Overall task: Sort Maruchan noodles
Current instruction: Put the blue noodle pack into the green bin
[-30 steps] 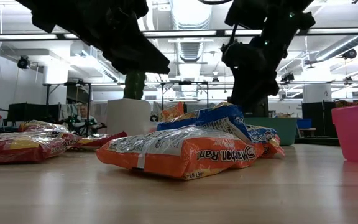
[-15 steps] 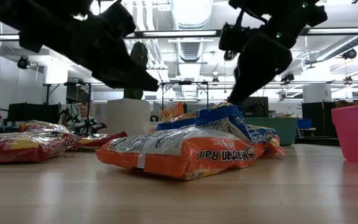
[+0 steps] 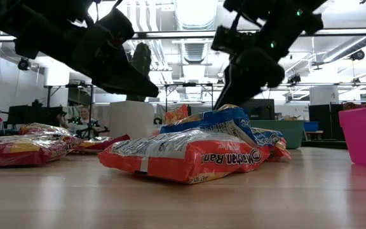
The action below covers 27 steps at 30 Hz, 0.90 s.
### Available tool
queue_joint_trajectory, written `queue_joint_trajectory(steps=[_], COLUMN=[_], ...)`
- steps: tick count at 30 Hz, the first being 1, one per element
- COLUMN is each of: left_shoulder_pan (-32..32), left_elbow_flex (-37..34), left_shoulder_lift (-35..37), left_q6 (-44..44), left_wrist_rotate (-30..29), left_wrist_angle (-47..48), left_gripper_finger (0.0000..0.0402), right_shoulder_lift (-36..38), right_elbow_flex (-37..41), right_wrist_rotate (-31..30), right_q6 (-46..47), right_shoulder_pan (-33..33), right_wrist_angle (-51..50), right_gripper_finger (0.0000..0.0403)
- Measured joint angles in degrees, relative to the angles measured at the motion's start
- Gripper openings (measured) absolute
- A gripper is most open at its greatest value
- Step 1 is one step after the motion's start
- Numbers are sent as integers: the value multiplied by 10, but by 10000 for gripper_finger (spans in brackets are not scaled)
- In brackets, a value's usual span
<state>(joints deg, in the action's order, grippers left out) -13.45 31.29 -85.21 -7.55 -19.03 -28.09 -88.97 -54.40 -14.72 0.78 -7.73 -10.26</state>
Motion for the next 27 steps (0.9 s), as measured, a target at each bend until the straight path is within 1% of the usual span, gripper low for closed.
queue_joint_trajectory(steps=[3, 6, 11, 15, 18, 20, 22, 24, 27], left_shoulder_pan=[1, 1, 1, 1, 1, 1, 1, 2, 5], left_elbow_flex=[-1, -1, -1, -1, -1, -1, -1, 3, 7], left_shoulder_lift=[0, 0, 0, -2, -31, -63, -87, -106, -132], left_q6=[0, 0, 7, 11, 21, 25, 25, 25, 24], left_wrist_rotate=[-1, -1, -1, -1, -2, -1, -1, -1, -1], left_wrist_angle=[-4, -14, -39, -55, -100, -145, -172, -182, -177], left_gripper_finger=[164, 164, 164, 164, 164, 164, 164, 162, 155], right_shoulder_lift=[28, 66, 123, 146, 146, 137, 124, 109, 85], right_elbow_flex=[-4, -3, 17, 47, 72, 84, 93, 94, 94], right_wrist_rotate=[1, 1, 9, 72, 100, 122, 157, 207, 258], right_q6=[6, 29, 106, 188, 256, 305, 352, 384, 411], right_shoulder_pan=[7, 29, 74, 115, 141, 155, 169, 181, 186], right_wrist_angle=[-17, -33, -49, -43, -43, -41, -44, -39, -13], right_gripper_finger=[201, 201, 201, 201, 201, 201, 201, 201, 202])
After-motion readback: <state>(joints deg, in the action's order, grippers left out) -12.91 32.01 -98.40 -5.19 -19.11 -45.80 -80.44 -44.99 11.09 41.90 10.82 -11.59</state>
